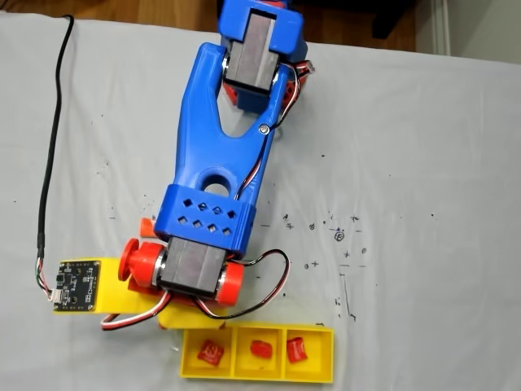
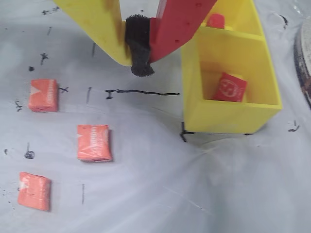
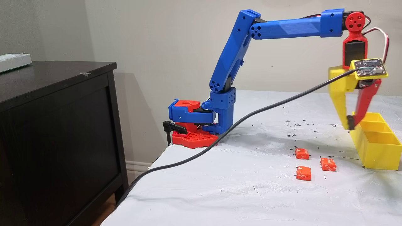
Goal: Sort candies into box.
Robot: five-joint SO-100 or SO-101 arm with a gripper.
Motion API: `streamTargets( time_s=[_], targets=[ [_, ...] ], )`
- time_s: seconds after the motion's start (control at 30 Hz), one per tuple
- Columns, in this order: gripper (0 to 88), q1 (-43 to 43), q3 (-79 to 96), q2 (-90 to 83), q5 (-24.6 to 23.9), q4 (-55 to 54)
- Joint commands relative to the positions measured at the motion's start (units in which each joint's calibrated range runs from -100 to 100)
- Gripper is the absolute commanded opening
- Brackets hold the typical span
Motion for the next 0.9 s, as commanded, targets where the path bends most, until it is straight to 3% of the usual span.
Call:
streamTargets(
  time_s=[0.0,0.27,0.67,0.87],
  targets=[
    [0.2,0.88,10.59,-14.29,1.95,-2.90],
    [0.2,2.88,33.25,-28.11,4.69,-11.42],
    [0.4,4.78,41.17,-29.64,9.23,-13.95],
    [12.0,6.23,45.36,-30.66,8.79,-15.43]
  ],
)
